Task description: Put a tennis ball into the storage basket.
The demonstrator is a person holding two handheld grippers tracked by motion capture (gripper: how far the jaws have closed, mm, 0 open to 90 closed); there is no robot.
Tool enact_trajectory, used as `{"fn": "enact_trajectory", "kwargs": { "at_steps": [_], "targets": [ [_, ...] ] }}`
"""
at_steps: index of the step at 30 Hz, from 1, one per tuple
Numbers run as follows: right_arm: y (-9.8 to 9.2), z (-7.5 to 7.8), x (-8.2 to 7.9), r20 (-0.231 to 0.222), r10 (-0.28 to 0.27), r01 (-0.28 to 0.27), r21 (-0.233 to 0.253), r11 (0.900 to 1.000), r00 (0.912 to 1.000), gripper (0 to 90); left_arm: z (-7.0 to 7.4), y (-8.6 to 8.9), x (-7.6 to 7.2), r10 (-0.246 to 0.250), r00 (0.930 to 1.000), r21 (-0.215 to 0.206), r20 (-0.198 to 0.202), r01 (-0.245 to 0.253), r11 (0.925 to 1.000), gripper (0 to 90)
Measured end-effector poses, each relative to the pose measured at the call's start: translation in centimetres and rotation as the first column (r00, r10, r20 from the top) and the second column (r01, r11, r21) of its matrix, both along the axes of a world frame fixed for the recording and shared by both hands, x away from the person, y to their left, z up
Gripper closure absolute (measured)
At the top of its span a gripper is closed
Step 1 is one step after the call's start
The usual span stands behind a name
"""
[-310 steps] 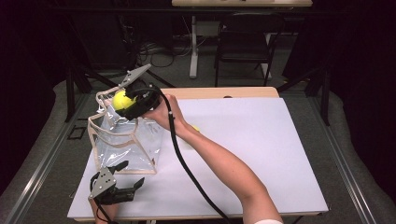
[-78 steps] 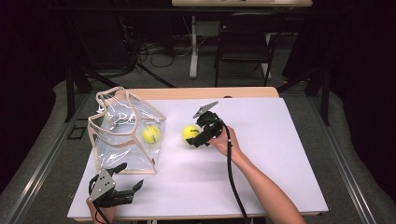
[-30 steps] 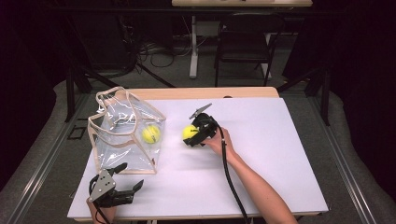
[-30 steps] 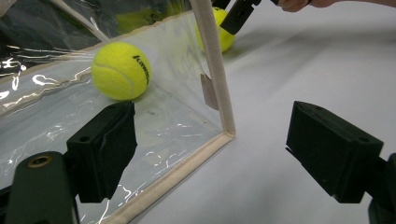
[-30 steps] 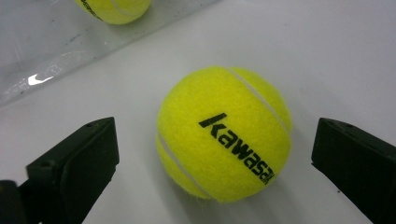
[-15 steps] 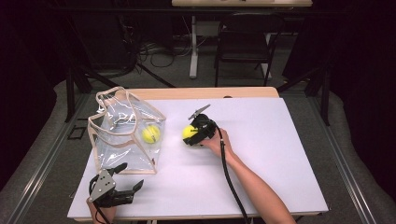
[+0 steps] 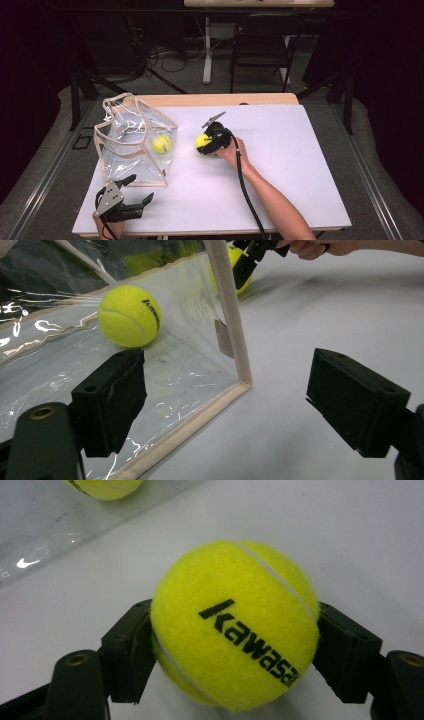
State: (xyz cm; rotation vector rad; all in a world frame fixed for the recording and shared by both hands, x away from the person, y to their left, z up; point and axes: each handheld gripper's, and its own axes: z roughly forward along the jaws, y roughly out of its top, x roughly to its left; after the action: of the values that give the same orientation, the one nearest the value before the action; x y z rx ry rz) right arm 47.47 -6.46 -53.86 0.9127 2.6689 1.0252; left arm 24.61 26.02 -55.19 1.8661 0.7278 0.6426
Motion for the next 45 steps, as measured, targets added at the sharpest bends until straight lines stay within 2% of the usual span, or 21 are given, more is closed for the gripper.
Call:
{"fn": "enact_trajectory", "kwargs": {
  "at_steps": [16,25,45],
  "targets": [
    [-0.7,1.6,-0.7,0.022,0.01,-0.009,-0.02,1.0,0.9997,25.7,0.0,-0.1,0.1,0.0,1.0,-0.005,0.0,0.0,1.0,16.0],
    [-1.1,3.0,-0.8,0.04,0.009,-0.009,-0.005,1.0,0.9992,25.7,0.0,0.0,0.0,0.003,1.0,-0.006,0.002,-0.003,1.0,16.0],
    [-1.1,5.4,-1.4,0.058,0.041,-0.04,-0.008,0.999,0.9975,25.8,0.0,0.0,0.0,0.004,1.0,-0.005,0.002,-0.004,1.0,16.0]
  ]
}}
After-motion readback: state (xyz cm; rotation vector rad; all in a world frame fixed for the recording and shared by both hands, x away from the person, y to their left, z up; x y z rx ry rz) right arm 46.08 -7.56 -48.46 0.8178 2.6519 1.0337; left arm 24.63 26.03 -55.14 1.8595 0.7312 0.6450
